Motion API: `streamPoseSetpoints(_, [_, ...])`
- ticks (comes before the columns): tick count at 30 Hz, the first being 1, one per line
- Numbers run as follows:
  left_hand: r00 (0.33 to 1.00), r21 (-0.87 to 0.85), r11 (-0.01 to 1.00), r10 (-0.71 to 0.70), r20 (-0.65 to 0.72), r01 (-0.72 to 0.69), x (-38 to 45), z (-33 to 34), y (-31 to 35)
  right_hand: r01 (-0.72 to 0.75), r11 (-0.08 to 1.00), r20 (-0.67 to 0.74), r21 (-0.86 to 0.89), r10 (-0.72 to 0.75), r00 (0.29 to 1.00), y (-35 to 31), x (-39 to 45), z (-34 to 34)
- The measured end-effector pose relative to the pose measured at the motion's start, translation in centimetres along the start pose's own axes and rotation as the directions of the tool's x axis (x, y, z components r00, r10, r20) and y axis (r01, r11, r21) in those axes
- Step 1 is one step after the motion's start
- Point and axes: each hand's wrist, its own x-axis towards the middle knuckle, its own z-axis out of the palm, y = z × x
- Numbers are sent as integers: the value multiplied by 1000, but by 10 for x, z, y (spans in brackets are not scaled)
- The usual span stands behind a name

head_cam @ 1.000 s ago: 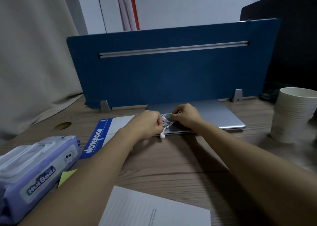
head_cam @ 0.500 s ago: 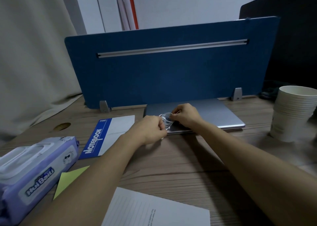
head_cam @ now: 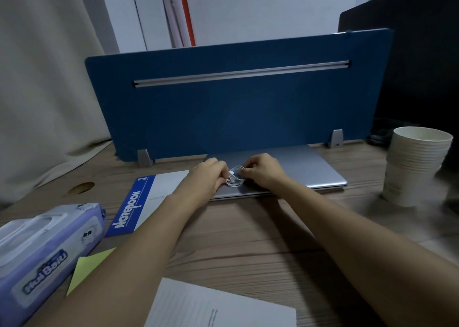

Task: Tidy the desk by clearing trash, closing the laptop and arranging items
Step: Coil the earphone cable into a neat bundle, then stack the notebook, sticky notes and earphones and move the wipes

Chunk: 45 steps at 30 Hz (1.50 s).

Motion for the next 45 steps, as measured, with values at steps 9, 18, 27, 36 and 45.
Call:
streamPoseSetpoints(9, [991, -162, 984, -86, -102, 69, -18, -1, 3, -2, 1000, -50, 8, 3, 999, -2, -7, -3])
streamPoseSetpoints(18, [980, -211, 969, -155, -122, 127, -52, -19, -3, 67, 993, -194, 97, -47, 980, -2, -48, -3])
streamPoseSetpoints(27, [974, -290, 930, -220, 60, 227, -125, -49, 2, 51, 990, -76, 131, -41, 996, 1, -114, -6])
streamPoseSetpoints(36, [950, -230, 942, -184, 250, 243, -198, -73, 23, 138, 985, 303, 105, -164, 939, -24, -181, -20])
streamPoseSetpoints(45, [927, -22, 962, -257, 273, 274, -223, -78, 33, 216, 952, 590, -215, -50, 806, -67, -219, -26])
